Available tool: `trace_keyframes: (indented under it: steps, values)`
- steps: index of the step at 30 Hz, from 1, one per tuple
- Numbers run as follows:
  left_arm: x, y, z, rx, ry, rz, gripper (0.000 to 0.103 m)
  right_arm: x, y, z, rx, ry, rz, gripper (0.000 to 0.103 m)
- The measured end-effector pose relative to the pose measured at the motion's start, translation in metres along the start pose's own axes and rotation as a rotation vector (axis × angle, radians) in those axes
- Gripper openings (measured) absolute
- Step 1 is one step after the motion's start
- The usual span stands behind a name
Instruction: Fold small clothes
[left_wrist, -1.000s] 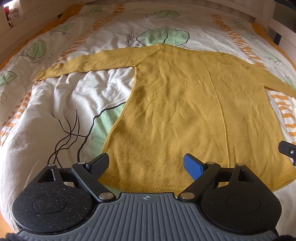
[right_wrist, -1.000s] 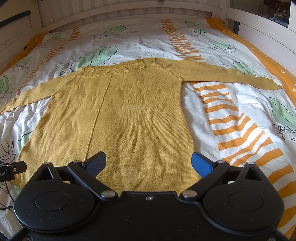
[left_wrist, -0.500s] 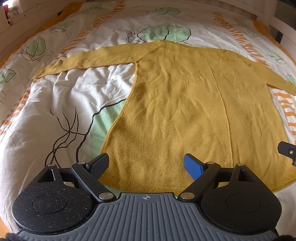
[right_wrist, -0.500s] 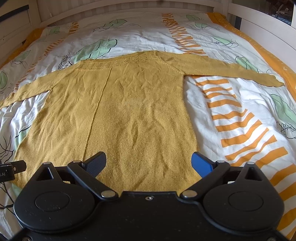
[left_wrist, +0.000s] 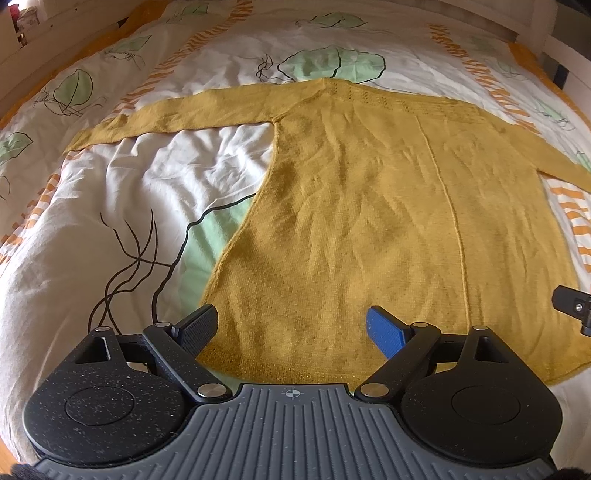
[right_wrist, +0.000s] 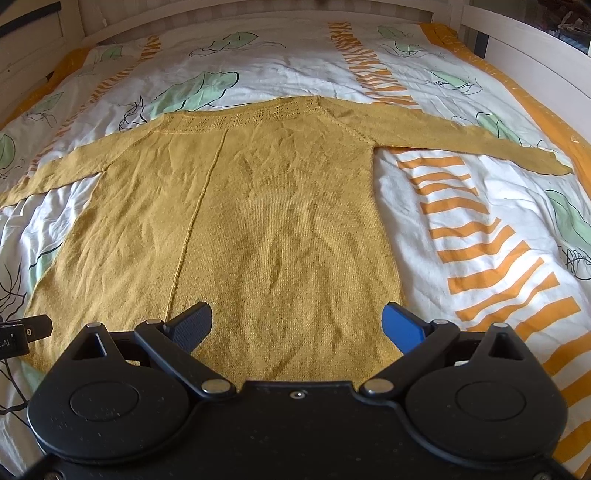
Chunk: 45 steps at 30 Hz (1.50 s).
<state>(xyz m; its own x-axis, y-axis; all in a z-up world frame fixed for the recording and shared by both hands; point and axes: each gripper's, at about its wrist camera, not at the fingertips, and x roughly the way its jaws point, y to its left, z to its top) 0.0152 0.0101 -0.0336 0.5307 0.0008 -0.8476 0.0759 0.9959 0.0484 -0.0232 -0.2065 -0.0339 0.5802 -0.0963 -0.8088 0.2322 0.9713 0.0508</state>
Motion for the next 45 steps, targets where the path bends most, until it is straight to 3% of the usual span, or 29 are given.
trace_keyframes:
  steps: [14,27,35,45]
  values:
    - [0.003,-0.001,0.008,0.007,-0.01,0.003,0.088,0.01,0.003,0.007,-0.009,0.026,0.002,0.099]
    - [0.017,-0.009,0.039,0.017,-0.04,0.013,0.088,0.036,-0.019,0.04,0.034,0.066,0.096,0.099]
    - [0.035,-0.02,0.079,-0.003,-0.083,0.002,0.088,0.058,-0.082,0.084,0.159,0.055,0.125,0.098]
    - [0.073,-0.041,0.137,-0.009,-0.209,-0.012,0.088,0.088,-0.215,0.147,0.305,-0.119,-0.056,0.098]
